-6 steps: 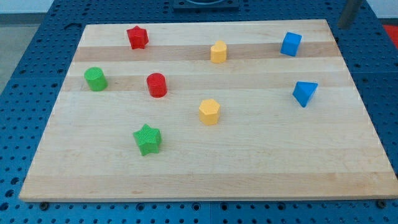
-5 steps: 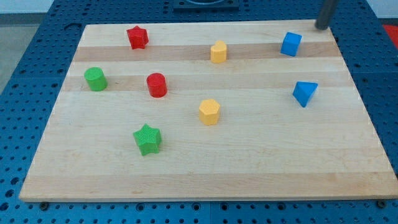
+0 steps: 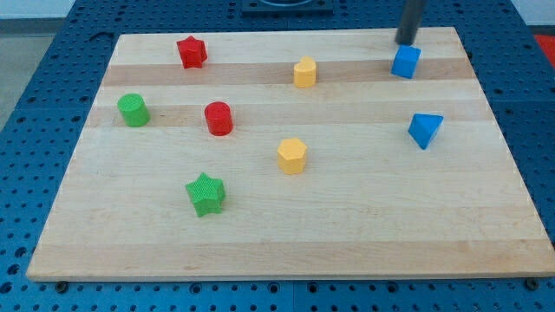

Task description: Move blue cube closer to blue triangle

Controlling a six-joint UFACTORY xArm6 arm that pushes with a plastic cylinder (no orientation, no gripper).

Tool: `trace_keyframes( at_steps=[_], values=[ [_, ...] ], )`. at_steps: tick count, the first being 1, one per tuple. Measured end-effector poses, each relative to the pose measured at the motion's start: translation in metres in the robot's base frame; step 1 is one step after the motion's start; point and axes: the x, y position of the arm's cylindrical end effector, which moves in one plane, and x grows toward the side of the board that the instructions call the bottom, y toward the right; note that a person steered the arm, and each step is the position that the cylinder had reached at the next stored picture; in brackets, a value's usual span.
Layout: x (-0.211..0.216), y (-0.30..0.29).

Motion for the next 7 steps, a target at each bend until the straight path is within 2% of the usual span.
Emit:
trace_keyframes(
  at_steps=[1,3,4,7],
  values=[
    [0.003,-0.003],
    [0.035,-0.003],
    [0.082,-0.003],
    [0.116,-0.007]
  ],
)
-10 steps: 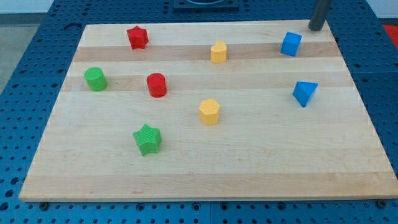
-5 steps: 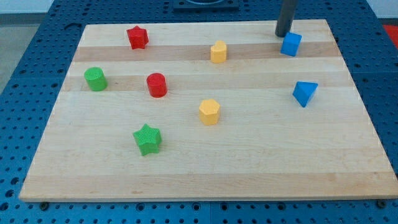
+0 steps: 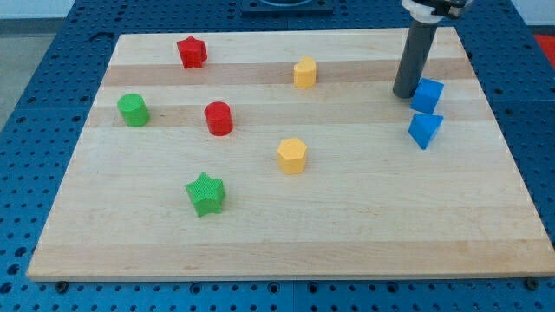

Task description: Move blue cube closer to blue triangle

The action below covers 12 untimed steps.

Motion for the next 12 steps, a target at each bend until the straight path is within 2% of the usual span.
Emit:
trace_keyframes(
  at_steps=[4,5,7,8,9,10,11,12],
  values=[
    [-0.012,0.04],
    [0.008,0.029],
    [-0.03,0.06],
    [-0.031,0.095],
    [-0.031,0.099],
    [-0.005,0.099],
    [0.003,0.093],
    [0.024,0.065]
  ],
)
